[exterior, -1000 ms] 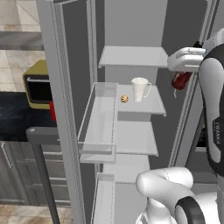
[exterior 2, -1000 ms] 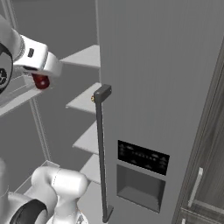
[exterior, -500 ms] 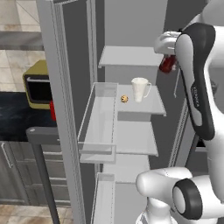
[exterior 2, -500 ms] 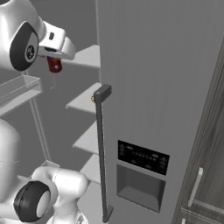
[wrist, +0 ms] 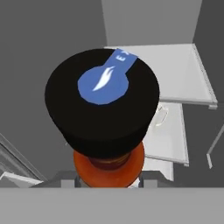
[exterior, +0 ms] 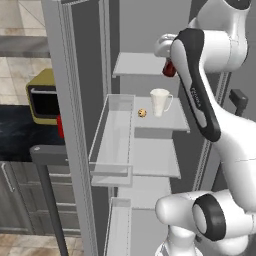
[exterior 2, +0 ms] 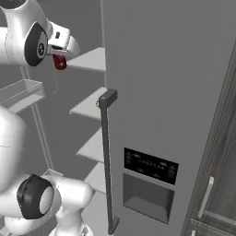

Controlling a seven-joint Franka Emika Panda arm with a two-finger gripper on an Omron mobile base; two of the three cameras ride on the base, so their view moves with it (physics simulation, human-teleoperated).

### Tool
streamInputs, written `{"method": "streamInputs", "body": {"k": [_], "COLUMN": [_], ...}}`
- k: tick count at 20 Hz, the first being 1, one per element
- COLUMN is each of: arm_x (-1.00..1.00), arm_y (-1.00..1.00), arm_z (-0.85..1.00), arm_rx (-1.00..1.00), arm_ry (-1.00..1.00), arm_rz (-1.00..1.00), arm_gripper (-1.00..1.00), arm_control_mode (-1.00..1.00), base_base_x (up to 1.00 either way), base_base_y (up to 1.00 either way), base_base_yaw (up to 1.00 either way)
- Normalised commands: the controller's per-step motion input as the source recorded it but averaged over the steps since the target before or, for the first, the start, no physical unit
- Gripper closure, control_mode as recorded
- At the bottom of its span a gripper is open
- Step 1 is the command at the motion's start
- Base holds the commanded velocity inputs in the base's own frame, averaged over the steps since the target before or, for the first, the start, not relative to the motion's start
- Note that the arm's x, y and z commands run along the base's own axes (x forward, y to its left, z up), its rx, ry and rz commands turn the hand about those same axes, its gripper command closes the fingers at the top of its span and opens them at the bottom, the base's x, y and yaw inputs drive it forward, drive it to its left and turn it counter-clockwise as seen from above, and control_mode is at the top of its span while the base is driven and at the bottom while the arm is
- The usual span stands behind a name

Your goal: Place the ketchup and condiment bottle from the counter to the top shelf of the fridge. If the existing items in the fridge are on the top shelf, move them to other shelves.

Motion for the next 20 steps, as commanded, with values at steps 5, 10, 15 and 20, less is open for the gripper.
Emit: {"method": "streamInputs", "body": {"k": [5,10,15,20], "arm_x": [0.9,0.75,0.81,0.91], "arm_y": [-0.03,-0.02,0.0,0.0], "arm_z": [0.0,-0.13,-0.21,-0.2], "arm_rx": [0.0,-0.01,-0.01,0.0], "arm_ry": [0.01,0.01,0.0,0.0], "arm_rz": [0.0,0.0,0.0,0.0], "arm_gripper": [1.0,1.0,1.0,1.0], "arm_control_mode": [-1.0,-1.0,-1.0,-1.0], "base_base_x": [0.0,0.0,0.0,0.0], "base_base_y": [0.0,0.0,0.0,0.0], "base_base_yaw": [0.0,0.0,0.0,0.0]}}
